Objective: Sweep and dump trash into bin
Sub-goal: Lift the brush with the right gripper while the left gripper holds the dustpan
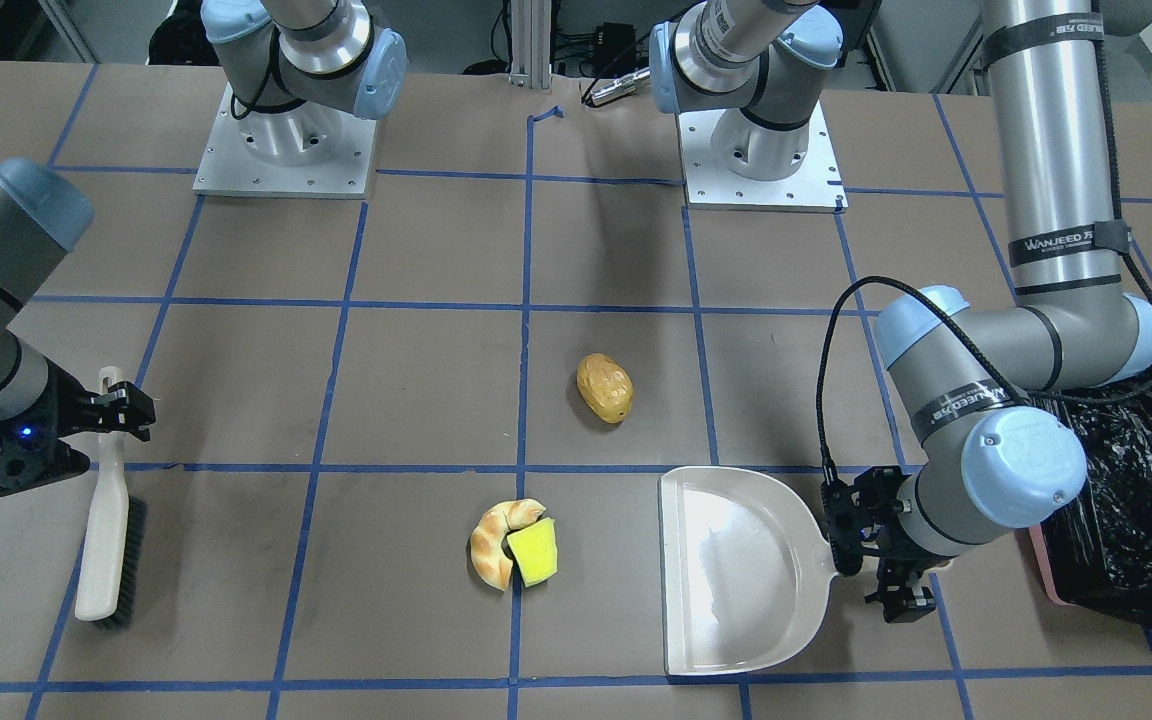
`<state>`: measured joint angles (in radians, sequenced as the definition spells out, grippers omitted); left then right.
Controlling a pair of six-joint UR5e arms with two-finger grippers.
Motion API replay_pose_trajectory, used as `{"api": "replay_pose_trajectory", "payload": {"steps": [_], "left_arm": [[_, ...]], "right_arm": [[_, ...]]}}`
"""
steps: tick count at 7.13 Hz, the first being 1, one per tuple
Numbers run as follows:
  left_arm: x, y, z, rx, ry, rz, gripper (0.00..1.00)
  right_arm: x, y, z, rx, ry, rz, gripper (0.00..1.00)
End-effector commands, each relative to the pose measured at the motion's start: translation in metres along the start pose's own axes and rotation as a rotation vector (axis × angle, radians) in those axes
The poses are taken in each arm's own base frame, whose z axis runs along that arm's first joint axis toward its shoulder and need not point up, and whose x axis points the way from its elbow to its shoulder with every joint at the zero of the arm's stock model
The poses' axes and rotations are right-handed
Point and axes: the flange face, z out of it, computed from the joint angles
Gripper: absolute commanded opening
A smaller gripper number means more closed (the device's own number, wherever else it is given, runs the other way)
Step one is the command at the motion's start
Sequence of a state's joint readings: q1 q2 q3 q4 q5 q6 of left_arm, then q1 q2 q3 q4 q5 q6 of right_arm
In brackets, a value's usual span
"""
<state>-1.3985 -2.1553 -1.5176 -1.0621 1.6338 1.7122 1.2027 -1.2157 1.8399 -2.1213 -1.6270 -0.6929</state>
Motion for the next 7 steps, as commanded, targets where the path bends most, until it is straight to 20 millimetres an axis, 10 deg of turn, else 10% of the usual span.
{"api": "replay_pose_trajectory", "payload": {"steps": [1,3,5,7], "left_arm": [[0.009,-0.005,0.02,0.03,0.039,-0.075,0.95],[0.011,-0.008,0.018,0.054,0.036,-0.103,0.96],[0.011,-0.009,0.02,0.056,0.039,-0.106,0.96],[0.012,-0.016,0.02,0.077,0.038,-0.095,0.95]], "right_arm": [[-0.001,0.001,0.003,-0.017,-0.011,0.012,0.73],[-0.002,0.002,0.005,-0.028,-0.022,0.011,0.51],[-0.003,0.004,0.005,-0.038,-0.028,0.011,0.0],[-0.005,0.006,-0.001,-0.056,-0.042,0.026,0.0]]}}
